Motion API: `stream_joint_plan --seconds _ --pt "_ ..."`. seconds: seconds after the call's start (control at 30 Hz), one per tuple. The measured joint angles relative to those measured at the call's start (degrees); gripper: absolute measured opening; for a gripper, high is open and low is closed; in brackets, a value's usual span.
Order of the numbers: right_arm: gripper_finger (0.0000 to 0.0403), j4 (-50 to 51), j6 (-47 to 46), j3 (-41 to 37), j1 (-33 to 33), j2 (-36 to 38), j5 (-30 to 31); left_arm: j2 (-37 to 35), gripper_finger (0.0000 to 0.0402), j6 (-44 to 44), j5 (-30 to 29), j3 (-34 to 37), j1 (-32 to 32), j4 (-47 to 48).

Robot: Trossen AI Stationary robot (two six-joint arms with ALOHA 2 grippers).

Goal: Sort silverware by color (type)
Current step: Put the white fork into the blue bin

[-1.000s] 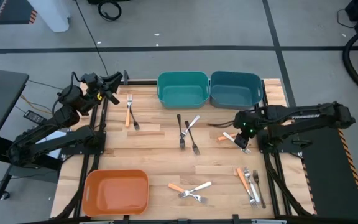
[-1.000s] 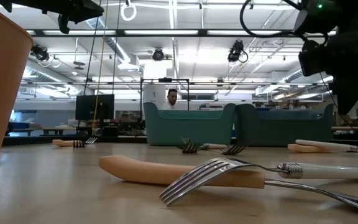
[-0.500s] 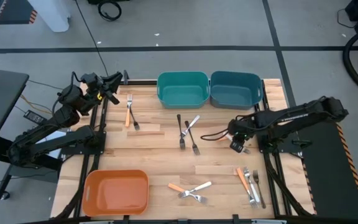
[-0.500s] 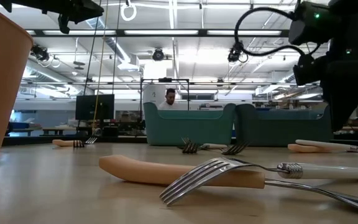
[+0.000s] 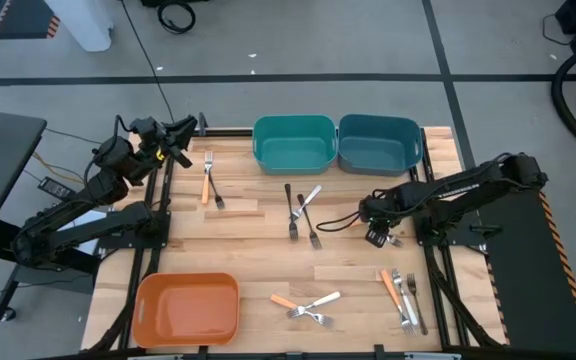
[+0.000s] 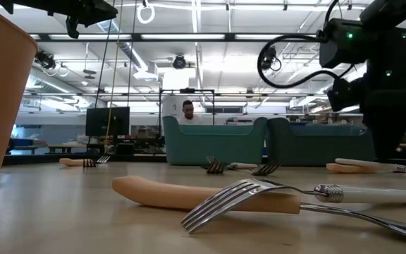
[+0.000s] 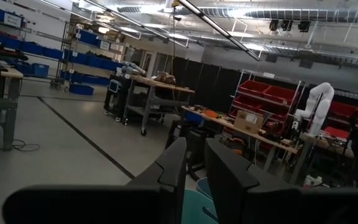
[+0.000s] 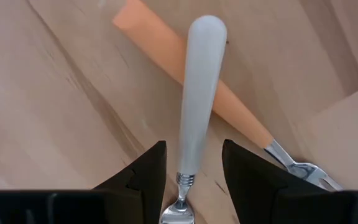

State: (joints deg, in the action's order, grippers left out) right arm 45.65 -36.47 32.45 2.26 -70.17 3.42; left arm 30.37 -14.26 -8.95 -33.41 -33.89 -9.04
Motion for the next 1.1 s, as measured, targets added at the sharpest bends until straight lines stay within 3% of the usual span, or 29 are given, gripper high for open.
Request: stream_joint_plan --seconds 0.47,0.73,1.1 --pt "0.0149 -0.9 -3.0 0.3 0.0 -8.3 0.2 0.0 0.0066 0.1 0.0 0.0 0.0 0.0" --pt "0.0058 -1.4 -2.8 0.2 -0.7 -6.3 -2.4 0.0 0.0066 0.1 0.0 0.0 0.0 0.0" --pt "0.0058 2.6 -1.3 5.4 -1.1 -1.7 -10.0 0.0 0.0066 0.1 0.0 0.0 0.0 1.0"
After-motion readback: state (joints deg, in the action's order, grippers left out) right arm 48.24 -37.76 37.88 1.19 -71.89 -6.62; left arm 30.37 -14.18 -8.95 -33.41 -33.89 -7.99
